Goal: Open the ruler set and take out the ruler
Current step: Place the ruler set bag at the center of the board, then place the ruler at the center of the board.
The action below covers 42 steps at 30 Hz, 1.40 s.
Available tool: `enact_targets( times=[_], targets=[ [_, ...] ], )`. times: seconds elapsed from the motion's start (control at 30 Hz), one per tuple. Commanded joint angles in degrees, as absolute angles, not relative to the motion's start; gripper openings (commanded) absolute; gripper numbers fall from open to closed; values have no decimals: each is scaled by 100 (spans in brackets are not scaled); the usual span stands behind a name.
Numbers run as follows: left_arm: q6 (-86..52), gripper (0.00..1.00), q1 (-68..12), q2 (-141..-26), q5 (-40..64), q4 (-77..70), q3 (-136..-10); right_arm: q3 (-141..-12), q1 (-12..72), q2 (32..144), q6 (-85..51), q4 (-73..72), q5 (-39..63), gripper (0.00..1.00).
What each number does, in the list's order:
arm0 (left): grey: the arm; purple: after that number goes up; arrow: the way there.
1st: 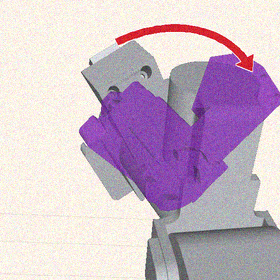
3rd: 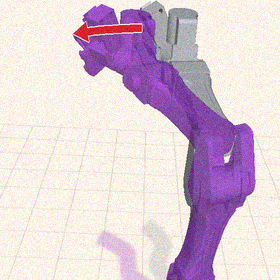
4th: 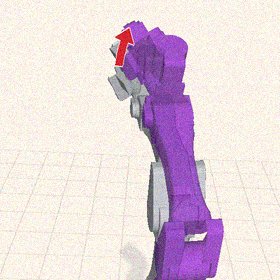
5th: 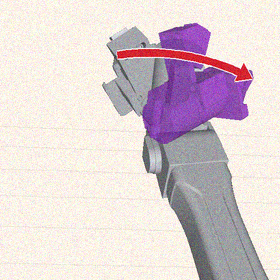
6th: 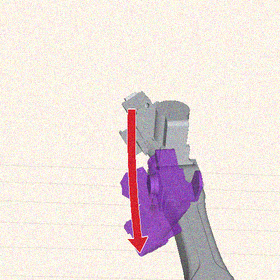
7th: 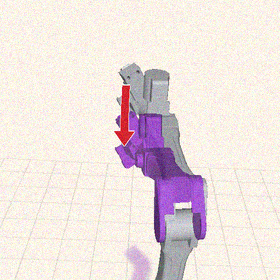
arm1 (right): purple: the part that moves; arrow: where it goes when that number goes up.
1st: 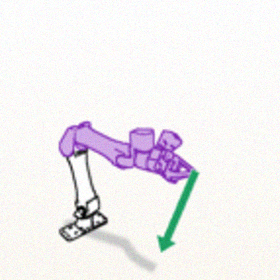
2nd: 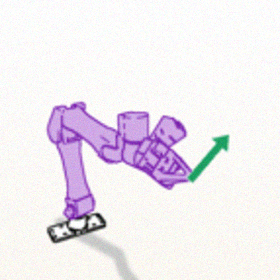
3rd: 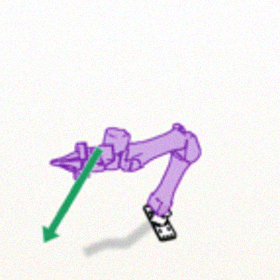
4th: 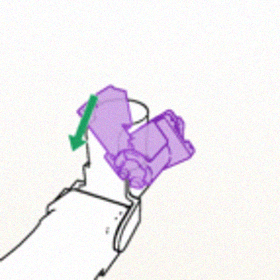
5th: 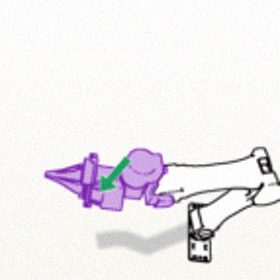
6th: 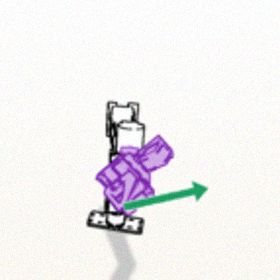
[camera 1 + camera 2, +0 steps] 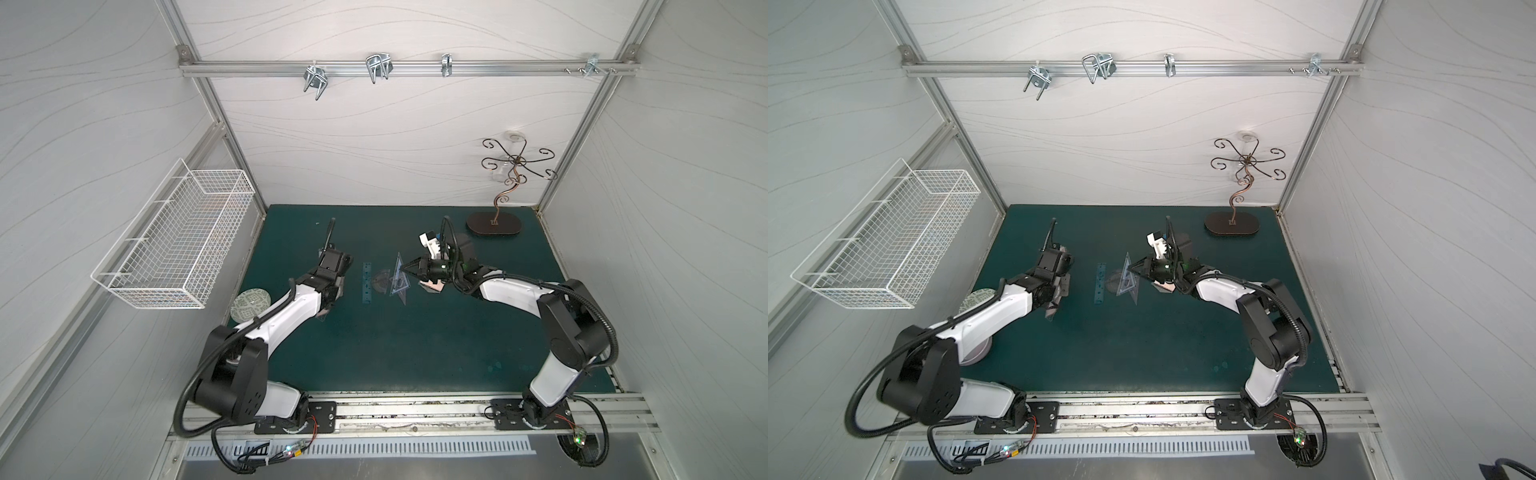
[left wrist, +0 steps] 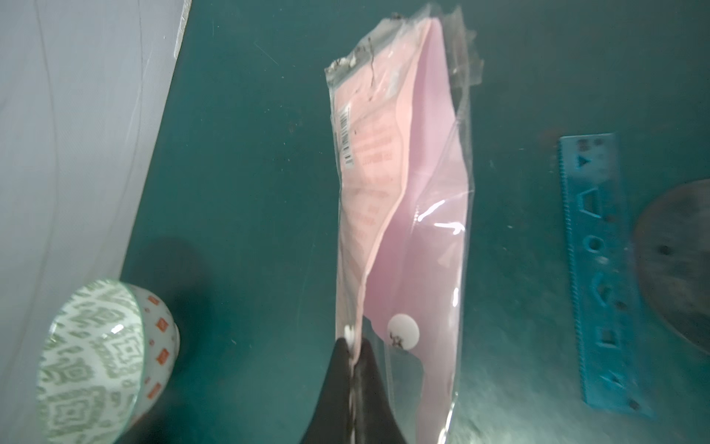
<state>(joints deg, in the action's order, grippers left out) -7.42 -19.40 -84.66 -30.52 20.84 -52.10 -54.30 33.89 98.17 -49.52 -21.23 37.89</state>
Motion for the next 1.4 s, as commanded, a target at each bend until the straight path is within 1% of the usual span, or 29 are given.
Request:
enact_targets(
  times=[0.0,0.13,0.2,0.3,0.43,0.57,0.6,0.63,0.7,0.73,0.77,0.87,0.93,1.07,1.1,1.13,1.2,1.37],
  targets=[
    [-153,0,-1919,-9070,-3349,1908,-5605,-5013,3427,9746,-4731,-2527,4542,0],
    [210,0,-1916,-9670,-3361,1983,-5968,-4697,3472,9868,-4817,-2878,4750,0],
    [397,0,-1908,-9811,-3184,1703,-5902,-4698,3539,9966,-4792,-2952,4793,0],
    [361,0,-1898,-10081,-3109,1864,-6172,-4771,3597,10113,-4804,-2937,4772,0],
    [15,0,-1890,-10090,-2739,1979,-6311,-4907,3660,10168,-4657,-2673,4662,0],
    [-195,0,-1890,-10107,-2544,2123,-6496,-5110,3687,10248,-4320,-2056,4557,0],
    [-254,4,-1890,-10126,-2610,2166,-6522,-5123,3683,10283,-4273,-1997,4570,0],
    [-310,10,-1882,-10134,-2643,2206,-6537,-5155,3704,10333,-4206,-1912,4577,0],
    [-469,28,-1872,-10102,-2603,2262,-6557,-5358,3776,10492,-3914,-1495,4579,0],
    [-592,40,-1872,-10077,-2565,2277,-6563,-5442,3838,10585,-3778,-1327,4536,0],
    [-695,48,-1872,-10036,-2558,2276,-6563,-5559,3887,10688,-3672,-1188,4530,0],
    [-893,49,-1866,-9949,-2767,2206,-6495,-5871,4042,10953,-3560,-948,4507,0],
    [-1009,53,-1784,-9950,-2904,2271,-6523,-6012,4111,11075,-3493,-785,4438,0],
    [-1233,55,-1714,-9419,-2743,1943,-6160,-6412,4266,11294,-3105,-88,4306,0],
    [-1328,69,-1714,-9171,-2543,1739,-5975,-6453,4288,11346,-3058,-8,4265,0],
    [-1416,80,-1714,-8892,-2280,1509,-5771,-6460,4299,11397,-3035,-16,4230,0],
    [-1668,83,-1722,-8305,-1914,1144,-5359,-6503,4308,11469,-2979,6,4185,0],
    [-2246,84,-1754,-6820,-1259,640,-4365,-6604,4323,11662,-2921,7,4024,0]
  ],
)
